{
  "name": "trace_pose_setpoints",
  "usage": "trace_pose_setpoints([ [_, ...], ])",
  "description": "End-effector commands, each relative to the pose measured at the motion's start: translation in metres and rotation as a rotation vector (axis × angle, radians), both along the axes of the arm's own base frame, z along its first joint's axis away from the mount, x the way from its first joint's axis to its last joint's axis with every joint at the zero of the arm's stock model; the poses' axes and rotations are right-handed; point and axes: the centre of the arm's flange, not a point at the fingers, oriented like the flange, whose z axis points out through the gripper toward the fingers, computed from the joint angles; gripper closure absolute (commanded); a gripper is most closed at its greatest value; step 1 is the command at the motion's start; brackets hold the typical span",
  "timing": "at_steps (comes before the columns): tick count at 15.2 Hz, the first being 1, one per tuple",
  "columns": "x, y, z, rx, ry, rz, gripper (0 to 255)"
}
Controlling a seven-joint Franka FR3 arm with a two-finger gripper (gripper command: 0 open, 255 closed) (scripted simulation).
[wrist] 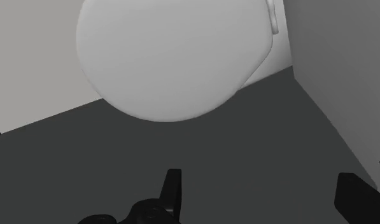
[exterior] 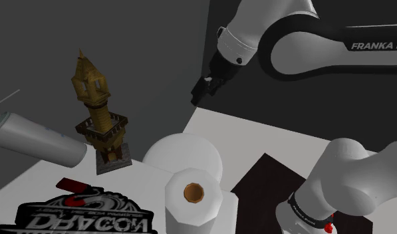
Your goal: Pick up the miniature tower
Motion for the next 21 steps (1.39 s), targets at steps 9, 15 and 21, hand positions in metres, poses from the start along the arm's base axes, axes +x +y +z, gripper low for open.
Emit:
trace_pose_setpoints([
  [9,0.010,0.105,0.018,0.093,-0.220,0.099,0],
  [15,0.009,0.165,0.035,0.148,-0.351,0.158,0],
  [21,0.002,0.223,0.055,0.203,-0.482,0.218,0],
])
